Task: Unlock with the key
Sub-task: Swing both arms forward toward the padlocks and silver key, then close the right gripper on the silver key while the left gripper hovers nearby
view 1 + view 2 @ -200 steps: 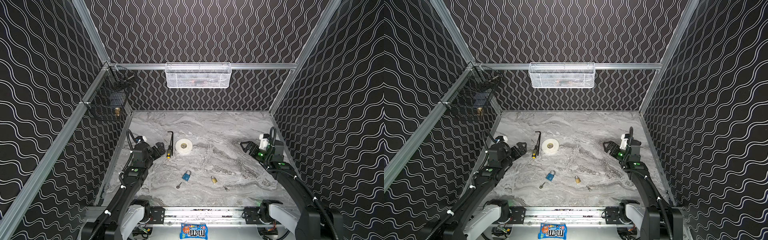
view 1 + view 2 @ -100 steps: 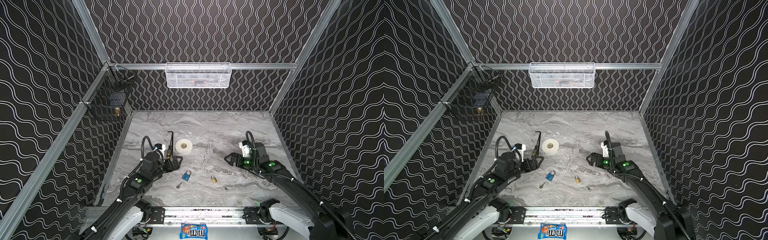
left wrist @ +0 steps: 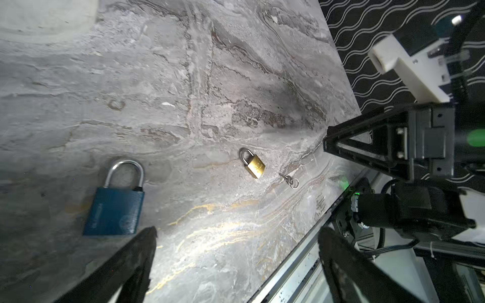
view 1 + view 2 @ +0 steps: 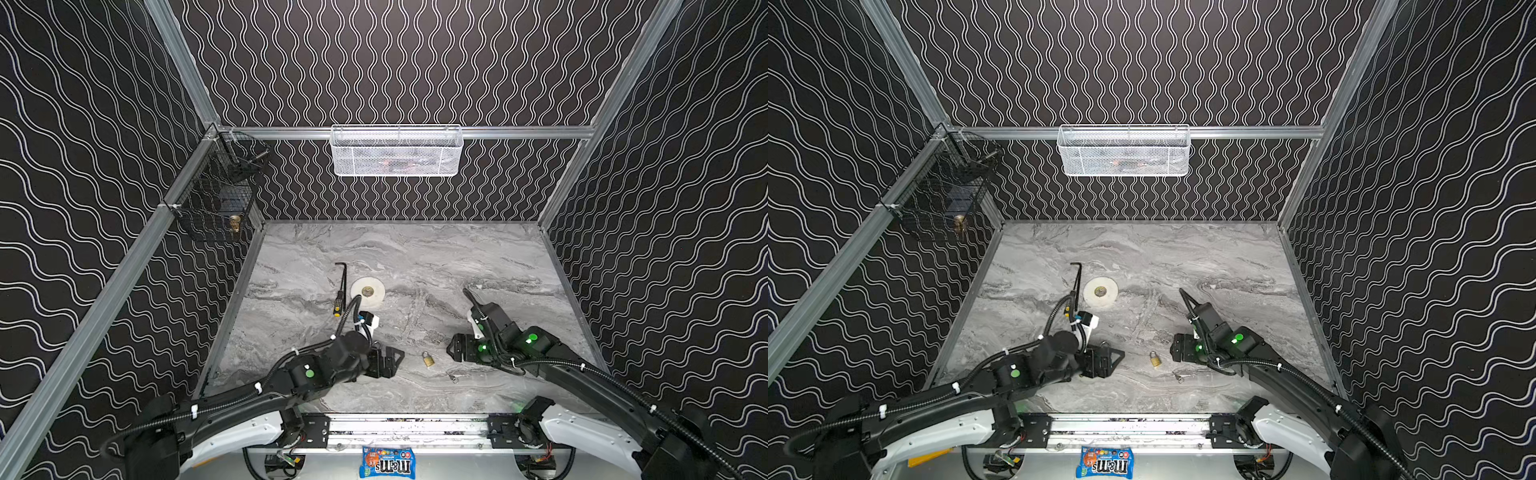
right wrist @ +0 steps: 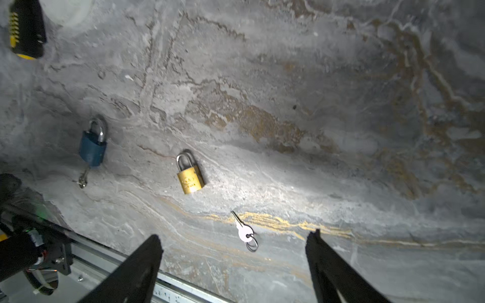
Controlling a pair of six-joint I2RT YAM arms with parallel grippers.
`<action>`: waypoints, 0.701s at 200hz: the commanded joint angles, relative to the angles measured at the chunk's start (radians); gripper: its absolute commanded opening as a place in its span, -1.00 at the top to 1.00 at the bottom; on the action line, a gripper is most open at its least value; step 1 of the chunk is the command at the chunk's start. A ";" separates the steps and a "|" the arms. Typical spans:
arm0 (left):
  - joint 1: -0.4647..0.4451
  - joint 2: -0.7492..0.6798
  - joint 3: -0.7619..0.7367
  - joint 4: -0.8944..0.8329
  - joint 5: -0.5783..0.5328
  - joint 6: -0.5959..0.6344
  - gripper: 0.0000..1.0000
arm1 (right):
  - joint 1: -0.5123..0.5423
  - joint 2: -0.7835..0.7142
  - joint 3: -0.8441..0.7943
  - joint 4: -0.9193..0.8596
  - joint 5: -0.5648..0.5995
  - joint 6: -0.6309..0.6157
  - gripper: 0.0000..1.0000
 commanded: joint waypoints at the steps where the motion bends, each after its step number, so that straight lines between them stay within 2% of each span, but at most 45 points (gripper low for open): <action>1: -0.070 0.041 -0.004 0.103 -0.144 -0.072 -0.98 | 0.051 0.023 -0.003 -0.068 0.055 0.084 -0.67; 23: -0.134 0.092 0.014 0.113 -0.197 -0.086 -0.97 | 0.114 0.047 -0.022 -0.067 0.085 0.153 -0.61; 47: -0.160 0.123 0.040 0.083 -0.230 -0.100 -0.98 | 0.163 0.055 -0.055 -0.034 0.086 0.214 -0.51; 70: -0.174 0.133 0.045 0.070 -0.252 -0.129 -0.98 | 0.173 0.053 -0.095 -0.004 0.038 0.217 -0.45; 97: -0.200 0.140 0.039 0.080 -0.282 -0.144 -0.98 | 0.185 0.054 -0.106 -0.043 0.082 0.232 -0.32; 112: -0.205 0.152 0.041 0.085 -0.291 -0.144 -0.98 | 0.190 0.071 -0.105 -0.033 0.080 0.233 -0.12; 140: -0.216 0.171 0.054 0.100 -0.295 -0.133 -0.97 | 0.201 0.103 -0.101 -0.007 0.089 0.239 0.08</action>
